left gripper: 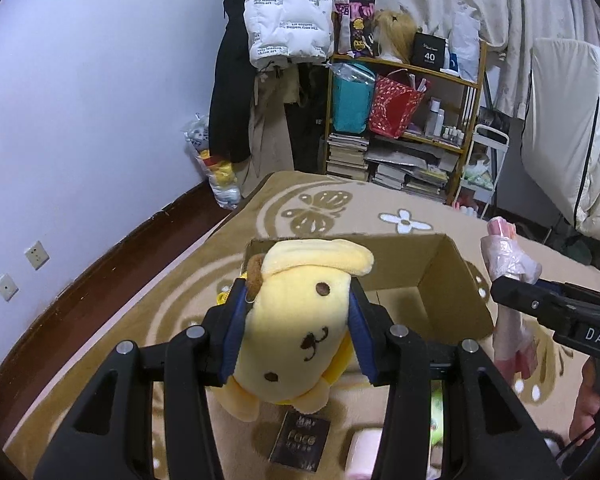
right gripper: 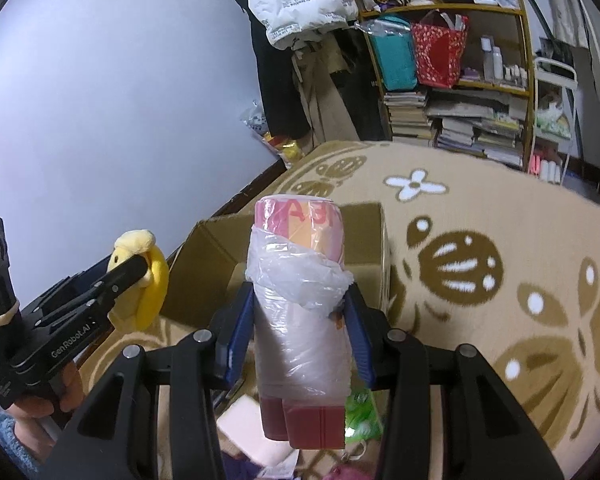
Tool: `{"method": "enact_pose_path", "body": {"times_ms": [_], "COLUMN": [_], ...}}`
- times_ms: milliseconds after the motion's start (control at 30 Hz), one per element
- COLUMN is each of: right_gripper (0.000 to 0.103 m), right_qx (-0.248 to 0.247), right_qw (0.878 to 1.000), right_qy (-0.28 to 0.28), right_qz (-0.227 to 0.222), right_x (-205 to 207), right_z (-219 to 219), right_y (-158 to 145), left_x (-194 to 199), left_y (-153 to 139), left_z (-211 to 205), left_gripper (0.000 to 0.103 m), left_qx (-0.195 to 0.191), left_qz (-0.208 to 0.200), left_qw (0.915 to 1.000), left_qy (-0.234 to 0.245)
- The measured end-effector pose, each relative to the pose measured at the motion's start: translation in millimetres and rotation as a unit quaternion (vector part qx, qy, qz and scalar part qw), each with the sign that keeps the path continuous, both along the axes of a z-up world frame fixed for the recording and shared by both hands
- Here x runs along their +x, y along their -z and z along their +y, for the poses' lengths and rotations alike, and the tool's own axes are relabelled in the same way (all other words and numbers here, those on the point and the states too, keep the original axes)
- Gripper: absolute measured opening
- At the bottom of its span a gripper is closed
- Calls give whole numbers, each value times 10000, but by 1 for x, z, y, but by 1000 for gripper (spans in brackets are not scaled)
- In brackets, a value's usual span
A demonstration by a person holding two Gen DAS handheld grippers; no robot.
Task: Organize soft objects
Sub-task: 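Carry the dog plush with the left tool while the right tool carries the package into the box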
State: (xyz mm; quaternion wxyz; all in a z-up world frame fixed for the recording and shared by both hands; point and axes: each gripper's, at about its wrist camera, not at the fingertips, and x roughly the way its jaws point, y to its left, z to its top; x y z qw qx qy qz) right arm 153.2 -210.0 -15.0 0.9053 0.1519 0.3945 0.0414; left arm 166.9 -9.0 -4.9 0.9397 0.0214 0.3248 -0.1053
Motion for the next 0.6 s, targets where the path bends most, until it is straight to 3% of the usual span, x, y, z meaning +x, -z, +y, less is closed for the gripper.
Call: {"method": "enact_pose_path", "body": {"times_ms": [233,367,600], "right_gripper": [46,46,46], "right_qx": [-147,-187,-249], "right_qw": [9998,9997,9996], "right_qy": [-15,-15,-67], "right_qz": [-95,-124,-150], "right_x": [26,38,56], "right_z": [-4,-5,-5], "right_y": [-2,-1,7], "left_x": [29,41,51], "left_y": [5,8,12], "left_z": [-6,1,4], "left_gripper": [46,47,48], "left_qx": [43,-185,-257], "left_qz": [-33,84,133], "left_qw": [10000,9998,9996], "left_qy": [-9,-66,-45]}}
